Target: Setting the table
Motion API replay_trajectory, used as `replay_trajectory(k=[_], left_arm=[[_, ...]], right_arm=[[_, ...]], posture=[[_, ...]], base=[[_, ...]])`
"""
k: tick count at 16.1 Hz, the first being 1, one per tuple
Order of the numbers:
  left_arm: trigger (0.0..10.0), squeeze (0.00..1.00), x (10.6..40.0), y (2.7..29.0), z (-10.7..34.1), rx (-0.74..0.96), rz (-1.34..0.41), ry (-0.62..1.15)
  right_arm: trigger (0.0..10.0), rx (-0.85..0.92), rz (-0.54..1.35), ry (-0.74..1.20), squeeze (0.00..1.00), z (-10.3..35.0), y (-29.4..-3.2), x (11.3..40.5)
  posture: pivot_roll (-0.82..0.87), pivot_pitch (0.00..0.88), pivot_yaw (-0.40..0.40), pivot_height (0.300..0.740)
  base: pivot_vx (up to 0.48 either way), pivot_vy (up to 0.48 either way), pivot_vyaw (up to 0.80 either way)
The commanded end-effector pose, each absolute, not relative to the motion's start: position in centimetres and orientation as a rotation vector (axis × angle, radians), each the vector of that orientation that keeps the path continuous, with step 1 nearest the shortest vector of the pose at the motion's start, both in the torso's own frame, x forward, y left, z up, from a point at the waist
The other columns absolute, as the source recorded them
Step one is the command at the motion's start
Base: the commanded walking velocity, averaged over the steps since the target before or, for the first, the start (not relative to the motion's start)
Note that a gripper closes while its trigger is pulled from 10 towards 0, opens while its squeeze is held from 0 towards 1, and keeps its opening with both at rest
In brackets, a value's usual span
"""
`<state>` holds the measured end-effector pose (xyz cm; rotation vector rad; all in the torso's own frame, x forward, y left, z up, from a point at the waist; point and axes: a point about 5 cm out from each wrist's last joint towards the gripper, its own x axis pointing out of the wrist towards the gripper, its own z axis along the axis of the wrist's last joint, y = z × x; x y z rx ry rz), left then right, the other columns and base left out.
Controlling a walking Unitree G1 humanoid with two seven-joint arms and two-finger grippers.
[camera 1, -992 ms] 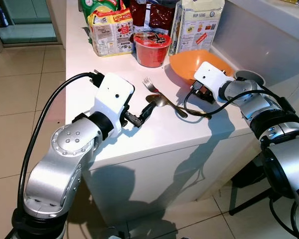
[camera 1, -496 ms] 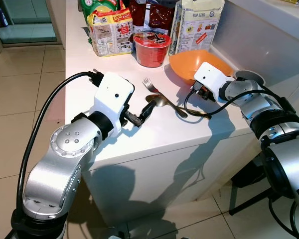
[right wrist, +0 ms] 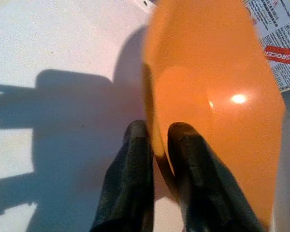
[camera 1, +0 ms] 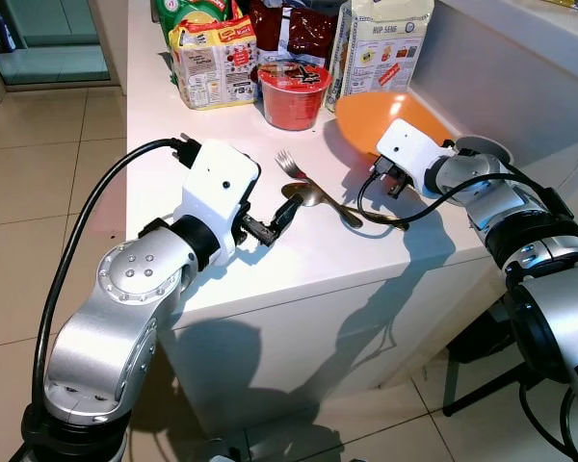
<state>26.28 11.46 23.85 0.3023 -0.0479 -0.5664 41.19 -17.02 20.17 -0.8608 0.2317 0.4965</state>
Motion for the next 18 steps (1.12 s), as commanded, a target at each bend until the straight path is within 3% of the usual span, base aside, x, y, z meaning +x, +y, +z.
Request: replay_trajectory(k=[1,5,18], left_arm=[[10.0,0.00,26.3,11.1,24.0,0.305,-0.582,-0.055],[10.0,0.00,27.0,11.1,24.4,0.296,-0.558,-0.085],[10.0,0.00,29.4,11.4,25.8,0.262,-0.405,-0.205]], right_arm=[[0.0,-0.855,0.474,0.244,0.00,20.3,-17.8,41.2],[0.0,-0.898,0.453,0.181,0.00,21.0,-17.6,41.3],[0.0,-1.095,0.355,-0.111,0.00,24.1,-16.6,41.7]], posture=[[0.14,0.039,-0.075,0.740],[0.13,0.002,-0.073,0.740],[0.12,0.000,-0.069,0.740]], base=[[0.000,0.000,0.00],[0.000,0.000,0.00],[0.000,0.000,0.00]])
